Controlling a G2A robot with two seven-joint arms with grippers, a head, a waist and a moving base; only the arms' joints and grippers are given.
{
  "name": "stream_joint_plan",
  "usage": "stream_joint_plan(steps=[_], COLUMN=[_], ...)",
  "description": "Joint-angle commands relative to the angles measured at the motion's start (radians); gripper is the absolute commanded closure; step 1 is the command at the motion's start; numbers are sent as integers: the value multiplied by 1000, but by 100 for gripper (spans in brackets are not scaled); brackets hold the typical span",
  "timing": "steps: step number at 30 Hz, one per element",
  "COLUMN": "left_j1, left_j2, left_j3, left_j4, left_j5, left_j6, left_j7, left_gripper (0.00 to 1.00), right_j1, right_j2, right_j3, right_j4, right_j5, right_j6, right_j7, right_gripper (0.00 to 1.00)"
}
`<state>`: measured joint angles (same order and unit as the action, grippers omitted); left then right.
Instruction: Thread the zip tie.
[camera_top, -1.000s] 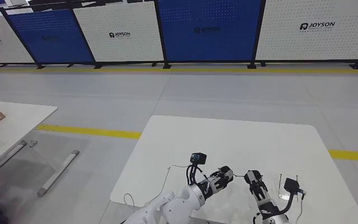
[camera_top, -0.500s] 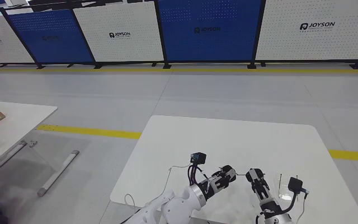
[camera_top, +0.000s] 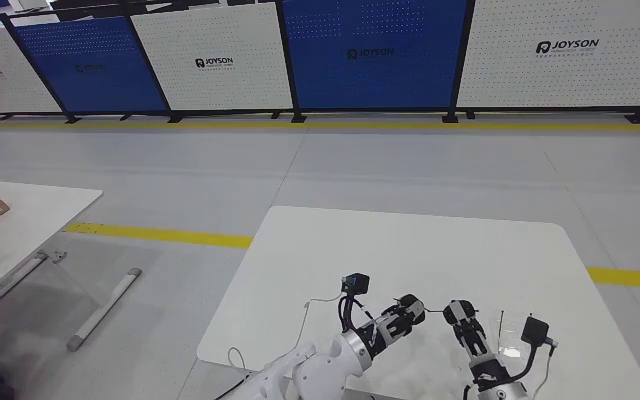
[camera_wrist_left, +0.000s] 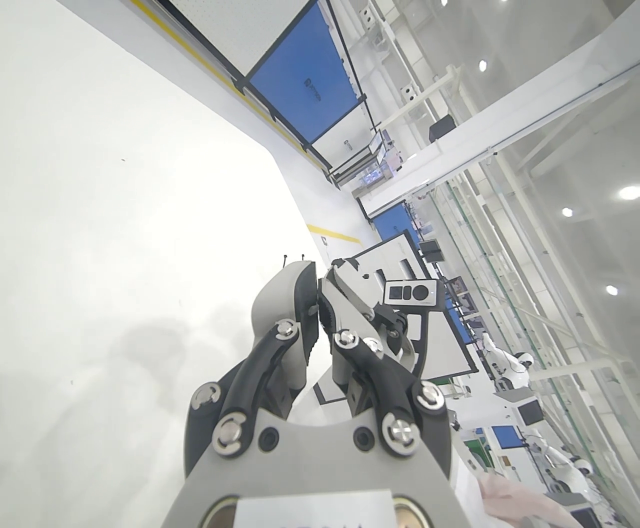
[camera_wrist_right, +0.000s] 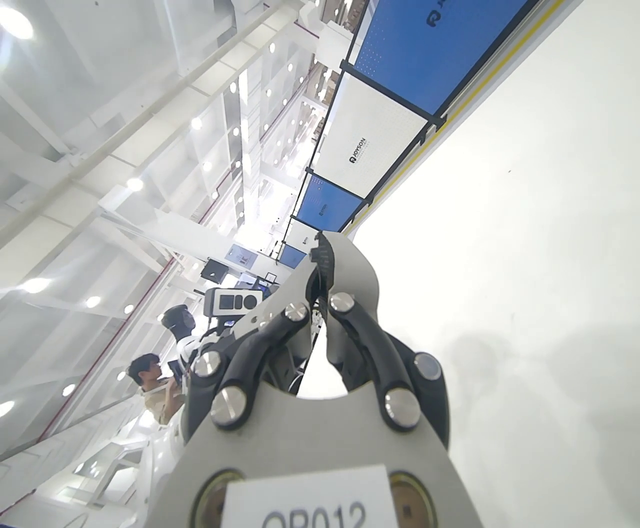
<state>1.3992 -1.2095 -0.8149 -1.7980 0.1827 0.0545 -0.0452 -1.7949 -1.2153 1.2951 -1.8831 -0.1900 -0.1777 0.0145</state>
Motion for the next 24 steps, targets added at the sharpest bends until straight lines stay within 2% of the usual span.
stream_joint_plan(steps=[1,10,14,24], left_j1=[4,10,10,14], left_j2=[0,-1,-2,-5], left_j3=[-1,-3,-3,-8], left_j4=[-3,-4,-7,-10], left_j5=[5,22,31,39], left_j6=[1,2,18,26], left_j7=[-2,-21,-30,-33], left_gripper=[100,100,85,91], right_j1=[-1,6,7,15], right_j2=[0,-4,-6,-11], right_j3=[4,-1,-4,-17], right_j4=[0,4,1,0], right_j5=[3,-12,-26,-51], right_j6=[-1,10,15,27], right_j7=[4,6,-6,-23], right_gripper=[100,100,100,100])
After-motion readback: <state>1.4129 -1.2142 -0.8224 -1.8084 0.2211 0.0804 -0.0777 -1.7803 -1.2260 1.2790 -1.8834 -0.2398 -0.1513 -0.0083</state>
